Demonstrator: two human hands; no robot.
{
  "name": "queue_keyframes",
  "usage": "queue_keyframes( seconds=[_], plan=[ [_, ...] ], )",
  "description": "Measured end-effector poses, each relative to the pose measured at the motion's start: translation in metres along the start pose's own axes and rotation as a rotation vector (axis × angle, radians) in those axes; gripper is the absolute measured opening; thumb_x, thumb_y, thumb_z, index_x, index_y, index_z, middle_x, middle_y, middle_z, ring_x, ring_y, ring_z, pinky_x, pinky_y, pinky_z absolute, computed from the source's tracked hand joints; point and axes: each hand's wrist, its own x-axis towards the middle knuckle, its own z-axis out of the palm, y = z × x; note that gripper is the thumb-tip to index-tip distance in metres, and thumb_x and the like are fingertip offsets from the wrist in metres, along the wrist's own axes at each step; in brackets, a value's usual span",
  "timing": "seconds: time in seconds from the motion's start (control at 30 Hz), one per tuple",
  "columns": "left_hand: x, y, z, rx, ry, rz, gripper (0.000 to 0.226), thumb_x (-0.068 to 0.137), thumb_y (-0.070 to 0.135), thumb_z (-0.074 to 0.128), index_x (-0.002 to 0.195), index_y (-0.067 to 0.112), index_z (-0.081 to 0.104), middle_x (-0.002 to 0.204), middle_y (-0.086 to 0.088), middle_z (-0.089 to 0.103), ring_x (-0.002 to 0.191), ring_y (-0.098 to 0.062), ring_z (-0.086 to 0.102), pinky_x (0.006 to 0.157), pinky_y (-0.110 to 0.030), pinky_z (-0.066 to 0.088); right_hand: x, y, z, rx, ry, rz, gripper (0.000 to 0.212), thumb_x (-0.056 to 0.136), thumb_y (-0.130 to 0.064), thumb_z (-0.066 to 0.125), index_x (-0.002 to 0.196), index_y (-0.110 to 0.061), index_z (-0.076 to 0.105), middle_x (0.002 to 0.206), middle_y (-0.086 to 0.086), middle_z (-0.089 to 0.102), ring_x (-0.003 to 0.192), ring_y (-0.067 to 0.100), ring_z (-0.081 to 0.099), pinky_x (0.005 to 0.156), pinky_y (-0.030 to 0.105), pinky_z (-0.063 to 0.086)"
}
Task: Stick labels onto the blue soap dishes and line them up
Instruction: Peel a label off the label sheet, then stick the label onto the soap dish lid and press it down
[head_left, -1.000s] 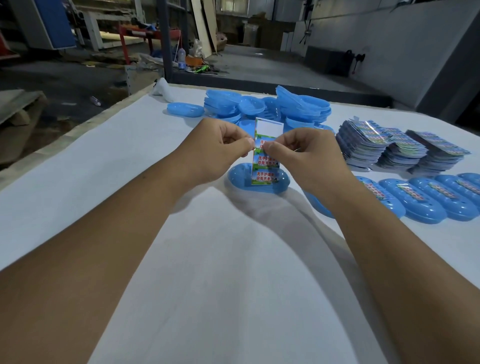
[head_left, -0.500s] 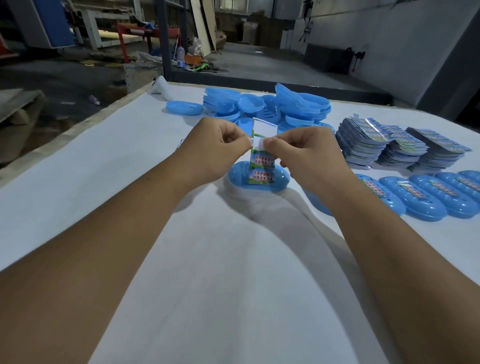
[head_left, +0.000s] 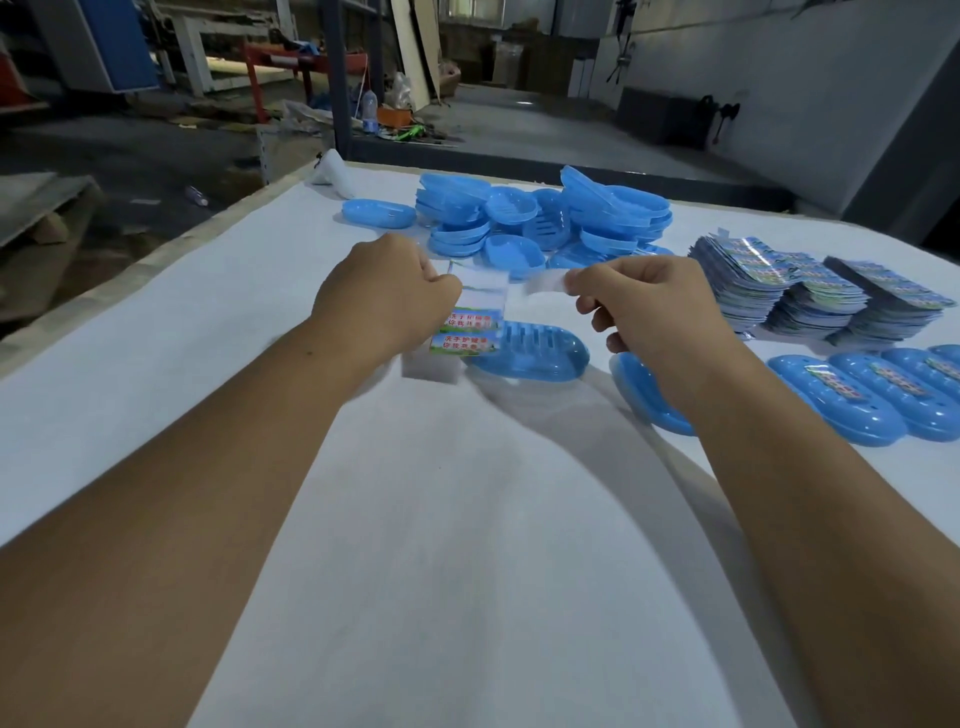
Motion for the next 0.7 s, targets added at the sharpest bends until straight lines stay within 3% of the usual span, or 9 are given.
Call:
queue_keyframes(
  seconds=[0.1, 0.2, 0.37, 0.47, 0.57, 0.6, 0.7],
  plan=[
    [0.003, -0.004, 0.000, 0.168, -0.008, -0.020, 0.029, 0.093, 0.038, 0.047, 0.092, 0.015, 0.065, 0.090, -0.005, 0.066, 0.080, -0.024, 0.059, 0.058, -0.031, 0.038, 0.000, 0.000, 0.000, -0.008, -0.003, 0.013, 0.019, 0.081, -0.028, 0.073, 0.066, -0.016, 0.074, 0.060, -0.009, 0.065, 0.053, 0.004, 0.053, 0.052, 0.022, 0.045],
    [0.003, -0.008, -0.002, 0.336, -0.033, -0.049, 0.027, 0.098, 0.039, 0.041, 0.099, 0.016, 0.056, 0.082, -0.004, 0.056, 0.076, -0.023, 0.054, 0.052, -0.030, 0.030, 0.000, 0.000, 0.003, -0.019, 0.000, 0.016, 0.019, 0.081, -0.028, 0.073, 0.067, -0.015, 0.074, 0.058, -0.010, 0.064, 0.051, 0.003, 0.053, 0.052, 0.022, 0.045],
    [0.000, -0.014, -0.008, 0.542, -0.104, -0.127, 0.019, 0.097, 0.036, 0.051, 0.099, 0.017, 0.049, 0.076, -0.003, 0.048, 0.062, -0.018, 0.041, 0.050, -0.030, 0.024, -0.001, -0.001, 0.006, -0.019, -0.024, 0.022, 0.020, 0.081, -0.028, 0.074, 0.078, -0.008, 0.076, 0.060, -0.009, 0.066, 0.052, 0.005, 0.054, 0.054, 0.025, 0.044],
    [-0.001, -0.012, -0.010, 0.544, -0.030, -0.123, 0.020, 0.094, 0.037, 0.058, 0.098, 0.018, 0.052, 0.076, -0.004, 0.051, 0.061, -0.019, 0.043, 0.050, -0.029, 0.024, -0.002, -0.001, 0.008, -0.046, -0.016, 0.007, 0.022, 0.081, -0.028, 0.075, 0.079, -0.006, 0.076, 0.058, -0.009, 0.065, 0.051, 0.005, 0.052, 0.053, 0.024, 0.044],
    [-0.002, -0.004, -0.009, 0.233, 0.056, -0.029, 0.017, 0.089, 0.038, 0.062, 0.092, 0.022, 0.067, 0.080, 0.002, 0.065, 0.072, -0.018, 0.058, 0.058, -0.029, 0.036, -0.002, -0.001, 0.009, -0.069, -0.002, -0.006, 0.022, 0.080, -0.027, 0.075, 0.076, -0.005, 0.075, 0.057, -0.008, 0.062, 0.052, 0.007, 0.050, 0.052, 0.025, 0.042],
    [-0.004, 0.001, -0.007, 0.022, 0.031, 0.008, 0.015, 0.085, 0.035, 0.065, 0.085, 0.022, 0.071, 0.075, 0.007, 0.068, 0.075, -0.013, 0.062, 0.062, -0.027, 0.039, -0.002, -0.001, 0.010, -0.070, 0.003, -0.008, 0.023, 0.080, -0.027, 0.075, 0.076, -0.004, 0.074, 0.058, -0.005, 0.061, 0.054, 0.009, 0.048, 0.053, 0.027, 0.041],
    [-0.019, 0.022, -0.001, -0.471, -0.113, 0.065, 0.014, 0.081, 0.034, 0.073, 0.073, 0.023, 0.075, 0.064, 0.018, 0.069, 0.061, 0.009, 0.060, 0.059, -0.022, 0.041, -0.004, 0.000, 0.012, -0.081, 0.010, -0.025, 0.025, 0.078, -0.028, 0.076, 0.076, -0.003, 0.073, 0.063, 0.004, 0.055, 0.057, 0.012, 0.044, 0.052, 0.027, 0.038]
  ],
)
